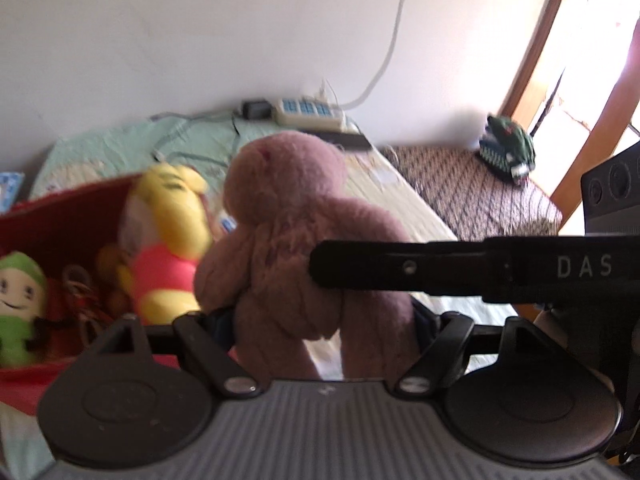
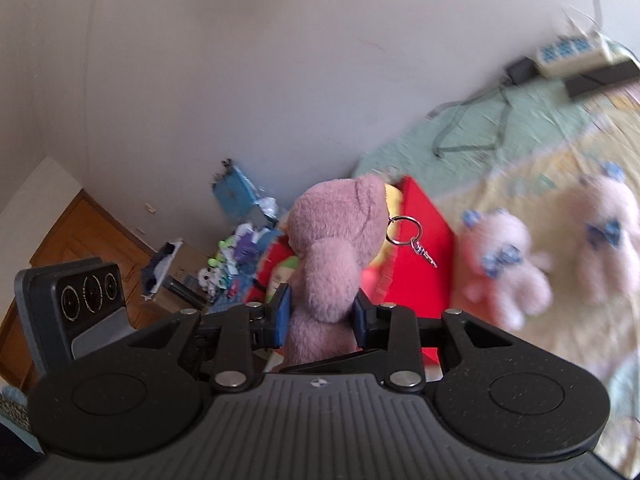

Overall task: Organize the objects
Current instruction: 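Lift the pink teddy bear with the right gripper and carry it into the red box, then open the right gripper to release the pink teddy bear in the box, then move the right gripper out of the box toward the bunny plushes with blue bows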

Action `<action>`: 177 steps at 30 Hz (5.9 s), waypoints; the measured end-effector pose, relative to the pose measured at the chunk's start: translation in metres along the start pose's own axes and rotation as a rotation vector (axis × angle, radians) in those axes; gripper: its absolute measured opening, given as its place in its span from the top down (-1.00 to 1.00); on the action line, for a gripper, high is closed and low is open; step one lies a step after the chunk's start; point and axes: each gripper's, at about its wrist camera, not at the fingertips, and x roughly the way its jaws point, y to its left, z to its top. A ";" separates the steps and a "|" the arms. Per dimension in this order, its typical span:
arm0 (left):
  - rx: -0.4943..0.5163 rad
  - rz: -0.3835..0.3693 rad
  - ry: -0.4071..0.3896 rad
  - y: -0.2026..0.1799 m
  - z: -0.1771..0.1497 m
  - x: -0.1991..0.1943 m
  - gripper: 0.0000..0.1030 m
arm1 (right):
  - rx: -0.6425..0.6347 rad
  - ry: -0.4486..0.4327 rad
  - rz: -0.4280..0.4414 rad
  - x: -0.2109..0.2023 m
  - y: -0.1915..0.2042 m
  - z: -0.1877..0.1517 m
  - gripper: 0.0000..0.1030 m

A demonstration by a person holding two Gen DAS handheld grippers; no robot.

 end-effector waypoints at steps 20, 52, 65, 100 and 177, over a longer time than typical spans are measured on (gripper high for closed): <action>-0.097 0.056 0.029 0.164 0.018 0.011 -0.53 | -0.102 0.036 -0.099 0.162 0.059 0.009 0.36; 0.001 0.118 0.245 0.182 0.005 0.091 -0.82 | -0.106 0.165 -0.404 0.218 0.025 -0.001 0.55; 0.050 0.220 0.257 0.166 0.008 0.092 -0.87 | 0.011 0.141 -0.361 0.190 0.015 -0.004 0.57; -0.013 0.334 0.280 0.149 0.005 0.070 -0.86 | 0.063 0.025 -0.298 0.148 0.015 -0.019 0.54; -0.046 0.432 0.440 0.123 -0.074 0.066 -0.90 | 0.074 0.222 -0.505 0.109 0.000 -0.076 0.49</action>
